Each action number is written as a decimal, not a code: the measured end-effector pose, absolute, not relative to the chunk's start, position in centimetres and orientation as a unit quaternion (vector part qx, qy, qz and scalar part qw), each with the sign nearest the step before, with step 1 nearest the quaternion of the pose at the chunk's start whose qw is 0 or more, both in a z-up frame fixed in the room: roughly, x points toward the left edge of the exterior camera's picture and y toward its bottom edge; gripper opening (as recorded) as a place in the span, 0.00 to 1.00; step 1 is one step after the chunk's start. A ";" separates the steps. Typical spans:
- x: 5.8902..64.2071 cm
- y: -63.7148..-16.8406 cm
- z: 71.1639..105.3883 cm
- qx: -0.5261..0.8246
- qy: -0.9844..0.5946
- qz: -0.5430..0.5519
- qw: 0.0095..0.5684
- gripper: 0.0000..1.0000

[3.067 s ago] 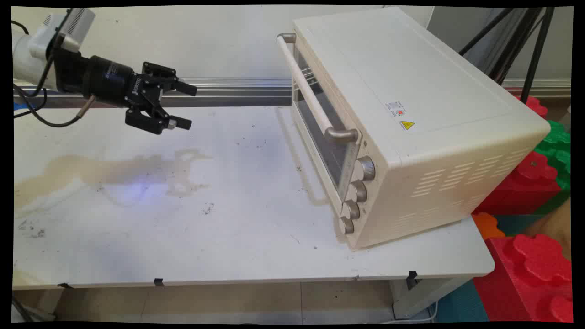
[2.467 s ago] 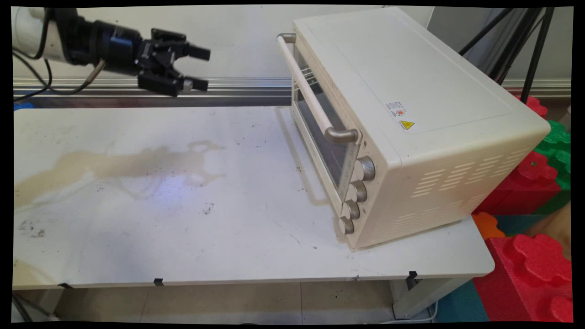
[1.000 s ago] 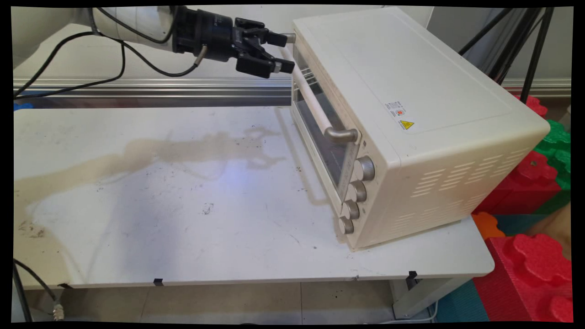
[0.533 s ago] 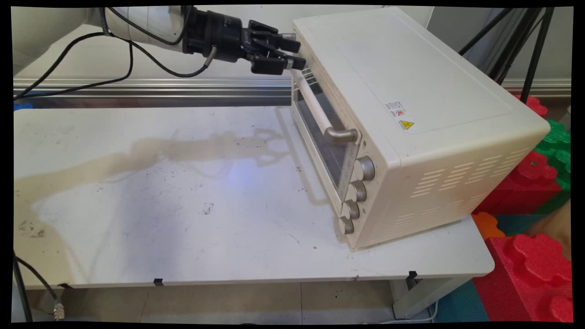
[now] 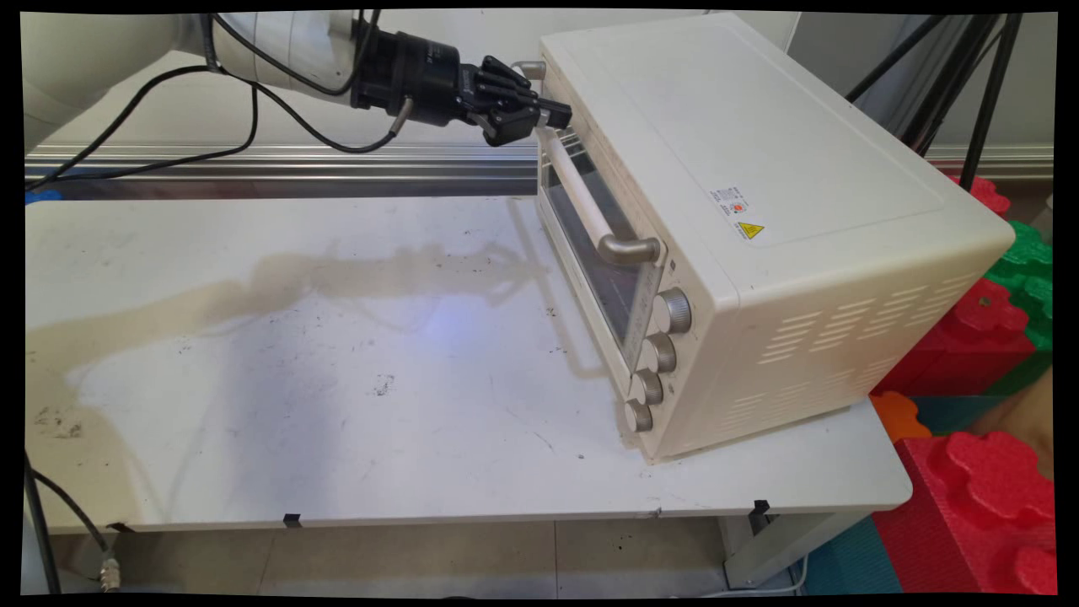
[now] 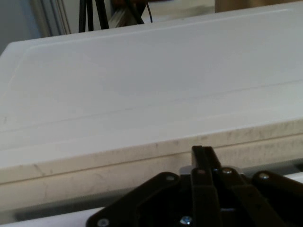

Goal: Open the oven

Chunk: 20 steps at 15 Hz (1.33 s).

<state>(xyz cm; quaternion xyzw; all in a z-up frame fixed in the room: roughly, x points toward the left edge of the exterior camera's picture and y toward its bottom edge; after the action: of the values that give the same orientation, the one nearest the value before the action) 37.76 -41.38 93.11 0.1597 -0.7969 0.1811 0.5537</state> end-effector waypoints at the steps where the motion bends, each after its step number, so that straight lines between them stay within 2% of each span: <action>1: 37.6 -41.5 93.0 0.158 -0.799 0.182 0.551 0.00; 10: 37.2 -42.1 91.8 0.147 -0.815 0.186 0.530 0.00; 20: 39.4 -41.2 91.1 0.136 -0.826 0.188 0.514 0.00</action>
<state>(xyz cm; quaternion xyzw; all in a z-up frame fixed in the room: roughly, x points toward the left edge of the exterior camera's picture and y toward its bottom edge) 39.40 -41.15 91.09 0.1355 -0.8261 0.1878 0.5137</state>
